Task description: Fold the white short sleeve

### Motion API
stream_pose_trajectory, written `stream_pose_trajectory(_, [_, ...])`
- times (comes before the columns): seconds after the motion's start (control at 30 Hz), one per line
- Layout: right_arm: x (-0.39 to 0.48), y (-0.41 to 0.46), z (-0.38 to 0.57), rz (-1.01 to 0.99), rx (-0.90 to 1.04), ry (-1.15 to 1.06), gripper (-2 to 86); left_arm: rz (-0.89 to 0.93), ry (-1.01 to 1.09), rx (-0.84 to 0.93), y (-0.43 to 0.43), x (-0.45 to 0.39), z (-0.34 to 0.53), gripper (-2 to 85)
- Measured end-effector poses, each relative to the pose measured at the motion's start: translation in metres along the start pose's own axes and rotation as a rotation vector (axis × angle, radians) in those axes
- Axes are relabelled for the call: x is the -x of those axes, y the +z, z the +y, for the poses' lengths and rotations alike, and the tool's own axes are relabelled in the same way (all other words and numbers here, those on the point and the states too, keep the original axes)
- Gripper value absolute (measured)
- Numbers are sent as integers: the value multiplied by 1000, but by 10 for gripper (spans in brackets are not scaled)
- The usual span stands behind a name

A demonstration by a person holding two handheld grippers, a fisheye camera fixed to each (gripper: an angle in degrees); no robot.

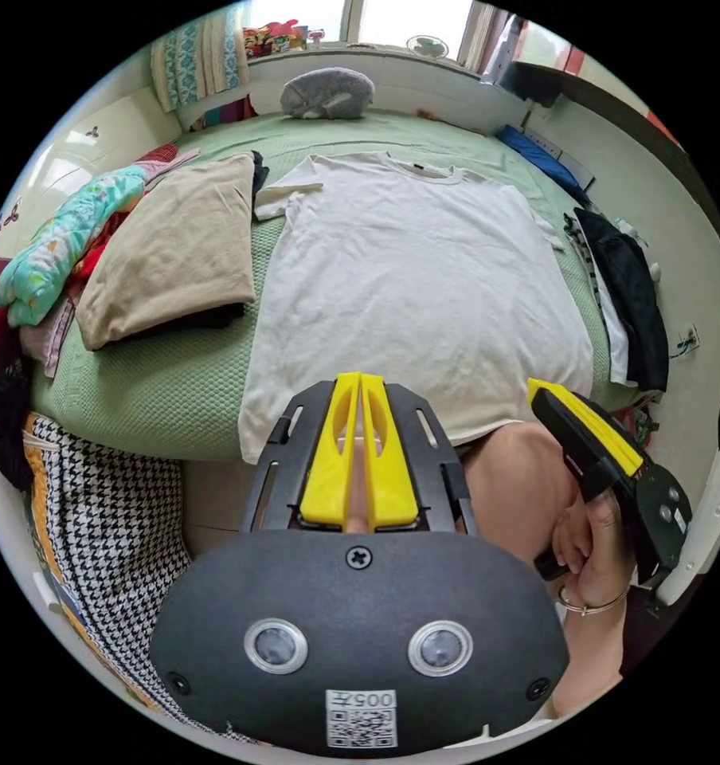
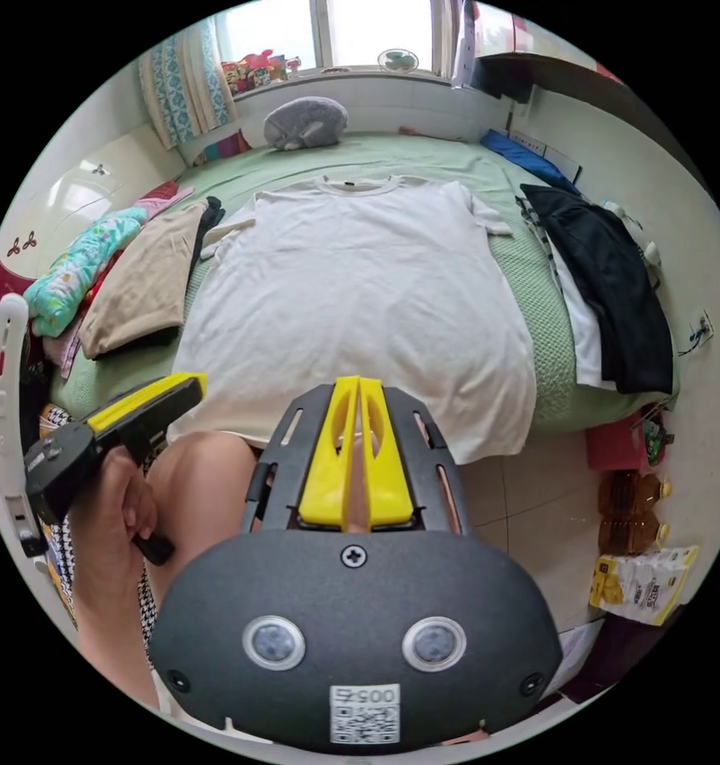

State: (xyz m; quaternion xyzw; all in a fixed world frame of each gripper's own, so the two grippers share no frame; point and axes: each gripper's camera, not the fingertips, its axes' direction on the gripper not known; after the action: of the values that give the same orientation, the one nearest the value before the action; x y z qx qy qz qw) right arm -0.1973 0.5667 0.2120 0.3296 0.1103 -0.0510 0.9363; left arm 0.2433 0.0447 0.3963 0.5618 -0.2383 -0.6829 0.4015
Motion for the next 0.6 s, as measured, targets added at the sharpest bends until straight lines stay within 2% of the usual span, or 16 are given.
stream_pose_trajectory(0.3, [5,2,3,-34,1,-56,-10,-66,86,-42,-8,-30,6,-7])
stream_pose_trajectory(0.6, [0,4,4,-73,4,-55,-10,-58,78,-60,-13,-38,12,-7])
